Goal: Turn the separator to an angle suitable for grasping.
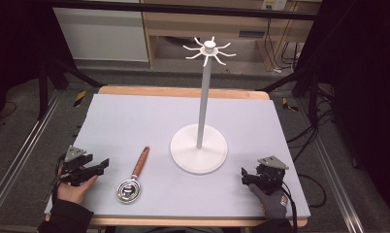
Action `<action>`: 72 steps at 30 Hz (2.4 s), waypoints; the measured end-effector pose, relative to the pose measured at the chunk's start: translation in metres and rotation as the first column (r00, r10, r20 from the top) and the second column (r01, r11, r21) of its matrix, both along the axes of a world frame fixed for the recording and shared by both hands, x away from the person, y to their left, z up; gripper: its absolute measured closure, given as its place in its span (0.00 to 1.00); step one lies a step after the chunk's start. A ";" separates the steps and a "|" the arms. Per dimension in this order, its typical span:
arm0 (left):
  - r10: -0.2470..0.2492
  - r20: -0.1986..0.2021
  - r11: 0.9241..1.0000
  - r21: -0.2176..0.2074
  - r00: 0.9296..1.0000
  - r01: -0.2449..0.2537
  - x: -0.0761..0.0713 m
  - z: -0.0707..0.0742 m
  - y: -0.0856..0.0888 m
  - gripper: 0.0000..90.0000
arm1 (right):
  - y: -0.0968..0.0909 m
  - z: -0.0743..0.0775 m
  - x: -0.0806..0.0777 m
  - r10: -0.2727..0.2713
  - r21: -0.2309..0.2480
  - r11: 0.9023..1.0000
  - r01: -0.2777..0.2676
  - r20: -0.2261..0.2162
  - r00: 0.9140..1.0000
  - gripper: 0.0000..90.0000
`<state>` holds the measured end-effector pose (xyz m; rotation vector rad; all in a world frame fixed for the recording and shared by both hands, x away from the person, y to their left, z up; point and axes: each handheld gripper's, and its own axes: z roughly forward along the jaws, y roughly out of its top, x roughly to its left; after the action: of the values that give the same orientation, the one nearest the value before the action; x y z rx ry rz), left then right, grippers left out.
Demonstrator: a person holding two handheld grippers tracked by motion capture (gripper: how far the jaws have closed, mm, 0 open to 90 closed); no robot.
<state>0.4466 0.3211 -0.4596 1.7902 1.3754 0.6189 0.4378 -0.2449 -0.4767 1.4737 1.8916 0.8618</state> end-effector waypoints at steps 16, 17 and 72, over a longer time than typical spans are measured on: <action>-0.091 0.008 0.996 -0.026 0.996 0.091 -0.007 0.016 -0.018 0.39 | -0.004 0.000 -0.002 0.011 0.024 1.000 -0.010 -0.037 0.999 0.09; -0.098 0.006 0.995 -0.021 0.995 0.098 -0.008 0.017 -0.019 0.39 | -0.004 0.000 -0.002 0.013 0.025 1.000 -0.012 -0.040 0.999 0.09; -0.248 -0.026 0.968 0.023 0.968 0.249 0.017 0.058 -0.090 0.41 | -0.003 0.000 -0.001 0.005 0.023 1.000 -0.003 -0.068 0.998 0.08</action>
<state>0.4634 0.2309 -0.4012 1.9573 1.1367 0.4849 0.4367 -0.2478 -0.4767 1.5314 1.9403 0.8476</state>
